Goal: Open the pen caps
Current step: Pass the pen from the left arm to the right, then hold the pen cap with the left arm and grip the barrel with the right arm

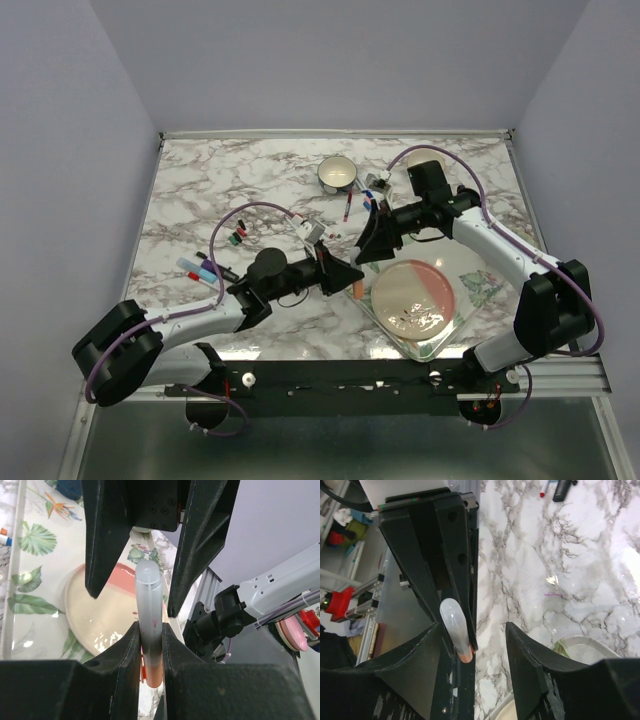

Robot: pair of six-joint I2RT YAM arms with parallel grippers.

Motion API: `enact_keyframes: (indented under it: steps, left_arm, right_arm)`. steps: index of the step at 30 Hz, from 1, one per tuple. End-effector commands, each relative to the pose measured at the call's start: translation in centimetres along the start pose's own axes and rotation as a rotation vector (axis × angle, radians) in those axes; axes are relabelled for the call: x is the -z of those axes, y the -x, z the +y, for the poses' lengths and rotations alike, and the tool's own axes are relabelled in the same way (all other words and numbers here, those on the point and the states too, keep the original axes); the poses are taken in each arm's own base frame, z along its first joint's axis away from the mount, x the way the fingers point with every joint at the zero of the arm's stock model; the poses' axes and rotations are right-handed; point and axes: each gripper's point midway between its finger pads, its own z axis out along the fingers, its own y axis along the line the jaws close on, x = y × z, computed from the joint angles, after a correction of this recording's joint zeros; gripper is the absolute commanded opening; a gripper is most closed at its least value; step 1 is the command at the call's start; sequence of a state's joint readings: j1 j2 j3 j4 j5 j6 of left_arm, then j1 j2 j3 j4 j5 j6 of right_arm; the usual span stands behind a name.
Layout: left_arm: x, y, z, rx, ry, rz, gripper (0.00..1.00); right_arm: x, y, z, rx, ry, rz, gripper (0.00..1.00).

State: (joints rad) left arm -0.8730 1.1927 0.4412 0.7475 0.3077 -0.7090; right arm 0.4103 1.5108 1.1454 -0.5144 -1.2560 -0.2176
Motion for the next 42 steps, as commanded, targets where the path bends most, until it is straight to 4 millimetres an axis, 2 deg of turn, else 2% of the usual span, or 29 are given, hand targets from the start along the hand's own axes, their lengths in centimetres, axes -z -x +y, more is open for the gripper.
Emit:
enact_keyframes:
  steps: [1,5,8,11,12,14,15,18,20,23,24,26,27,30,35,42]
  left_arm:
    - [-1.3,1.4,-2.1,-0.022,-0.083,-0.023,0.0]
    - [-1.8,1.5,-2.3,-0.018,-0.091,-0.022,0.0]
    - [-2.1,1.7,-2.5,-0.021,-0.099,-0.025,0.0]
    - [-2.3,1.8,-2.6,-0.019,-0.103,-0.028,0.0]
    - [-2.3,1.9,-2.6,-0.018,-0.102,-0.032,0.0]
    - [-2.3,1.9,-2.6,-0.018,-0.101,-0.033,0.0]
    - [-2.3,2.0,-2.7,-0.019,-0.103,-0.035,0.0]
    - [-2.0,2.1,-2.7,-0.022,-0.101,-0.042,0.0]
    - [-1.9,2.1,-2.6,-0.023,-0.093,-0.047,0.01]
    - [-1.4,1.9,-2.4,-0.022,-0.079,-0.045,0.26]
    - [-1.1,1.8,-2.3,-0.021,-0.072,-0.041,0.42]
    - [-0.8,1.6,-2.1,-0.03,-0.06,-0.038,0.54]
    - [-0.4,1.7,-2.2,-0.036,-0.057,-0.046,0.64]
    - [0.2,1.5,-2.0,-0.046,-0.038,-0.042,0.76]
    - [0.4,1.0,-1.6,-0.041,-0.025,-0.025,0.79]
    - [-1.3,0.5,-2.1,-0.013,-0.07,0.009,0.75]
  right_arm:
    - [0.1,1.0,2.0,0.002,0.123,-0.041,0.62]
    - [0.1,1.1,2.6,-0.01,0.168,-0.048,0.6]
    - [0.1,1.2,3.0,-0.021,0.191,-0.051,0.55]
    - [0.2,1.2,3.3,-0.03,0.213,-0.053,0.43]
    - [0.2,1.2,3.4,-0.031,0.22,-0.054,0.33]
    - [0.2,1.3,3.7,-0.029,0.232,-0.055,0.23]
    - [0.3,1.4,3.8,-0.029,0.234,-0.056,0.14]
    - [0.3,1.4,4.0,-0.028,0.238,-0.056,0.0]
    - [0.4,1.6,4.0,-0.017,0.232,-0.057,0.01]
    - [0.5,1.9,4.0,0.014,0.189,-0.057,0.01]
    - [0.6,2.1,4.1,0.03,0.172,-0.059,0.01]
    - [0.7,2.1,3.8,0.04,0.133,-0.058,0.01]
    - [0.8,2.2,3.7,0.049,0.12,-0.062,0.0]
    - [0.9,2.5,3.3,0.057,0.076,-0.075,0.01]
    - [1.4,2.8,2.4,0.039,0.01,-0.1,0.01]
    - [1.8,3.0,2.1,-0.007,0.002,-0.12,0.01]
